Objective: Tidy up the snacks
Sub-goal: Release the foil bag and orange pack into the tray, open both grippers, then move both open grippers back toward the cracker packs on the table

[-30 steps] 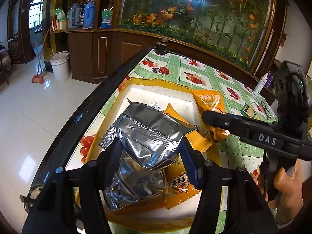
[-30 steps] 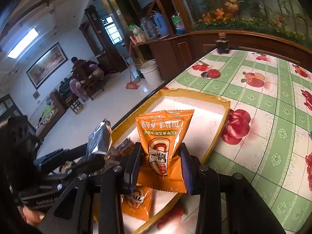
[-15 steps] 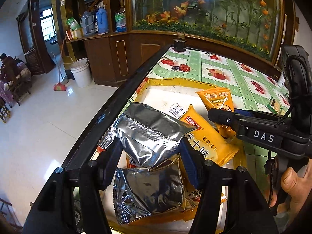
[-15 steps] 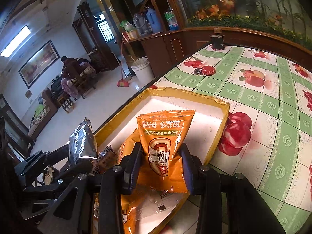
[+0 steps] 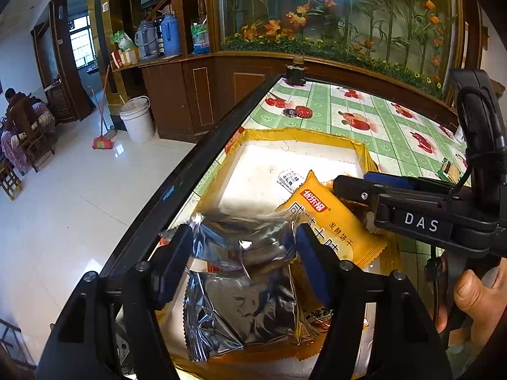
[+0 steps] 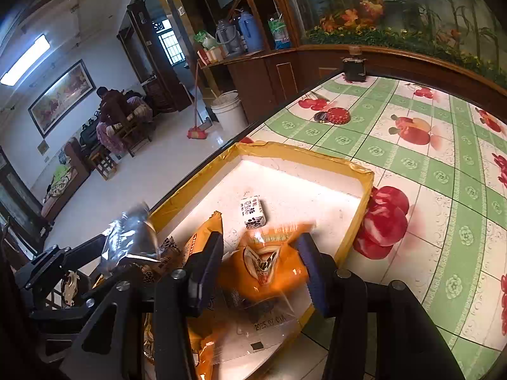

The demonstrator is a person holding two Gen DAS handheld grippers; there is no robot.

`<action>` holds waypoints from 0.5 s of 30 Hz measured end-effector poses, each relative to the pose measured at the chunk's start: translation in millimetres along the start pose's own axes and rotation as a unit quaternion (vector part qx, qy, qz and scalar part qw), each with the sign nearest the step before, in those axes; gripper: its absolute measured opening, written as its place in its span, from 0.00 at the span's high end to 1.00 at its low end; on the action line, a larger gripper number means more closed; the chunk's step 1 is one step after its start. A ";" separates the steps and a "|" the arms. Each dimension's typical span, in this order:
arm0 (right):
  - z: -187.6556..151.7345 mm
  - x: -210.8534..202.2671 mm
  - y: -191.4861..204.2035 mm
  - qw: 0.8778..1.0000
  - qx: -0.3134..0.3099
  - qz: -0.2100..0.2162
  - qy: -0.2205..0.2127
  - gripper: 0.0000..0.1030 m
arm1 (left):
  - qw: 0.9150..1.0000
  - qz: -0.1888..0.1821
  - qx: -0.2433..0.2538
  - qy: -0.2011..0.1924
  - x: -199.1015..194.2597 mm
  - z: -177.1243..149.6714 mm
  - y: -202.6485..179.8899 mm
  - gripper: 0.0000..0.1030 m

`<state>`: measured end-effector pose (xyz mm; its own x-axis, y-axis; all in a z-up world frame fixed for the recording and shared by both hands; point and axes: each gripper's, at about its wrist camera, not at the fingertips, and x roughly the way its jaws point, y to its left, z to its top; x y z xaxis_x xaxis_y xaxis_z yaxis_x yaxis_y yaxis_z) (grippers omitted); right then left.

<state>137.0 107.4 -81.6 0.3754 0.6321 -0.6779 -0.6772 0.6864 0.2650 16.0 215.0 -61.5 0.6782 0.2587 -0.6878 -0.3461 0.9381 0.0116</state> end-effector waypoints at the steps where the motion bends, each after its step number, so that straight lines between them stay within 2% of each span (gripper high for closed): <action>1: 0.0 -2.1 -0.4 1.000 0.000 -0.003 -0.003 0.36 | 1.000 0.001 -0.001 -0.005 -3.2 0.9 -0.1 0.35; 3: -0.2 -8.4 -1.7 1.000 -0.001 -0.007 -0.012 0.31 | 1.000 0.006 -0.004 -0.011 -7.5 2.7 0.1 0.33; 6: -1.0 -19.7 -4.6 1.000 0.000 -0.012 -0.022 0.31 | 1.000 0.010 -0.007 -0.019 -12.7 3.5 0.3 0.30; 15: -20.7 -63.2 -35.4 0.998 0.028 -0.031 -0.048 0.30 | 0.999 0.010 -0.001 -0.032 -24.7 5.3 -9.6 0.30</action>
<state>124.2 35.7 -62.3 0.4754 0.6175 -0.6267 -0.6156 0.7424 0.2645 5.9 200.8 -40.8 0.7119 0.2913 -0.6390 -0.3614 0.9322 0.0223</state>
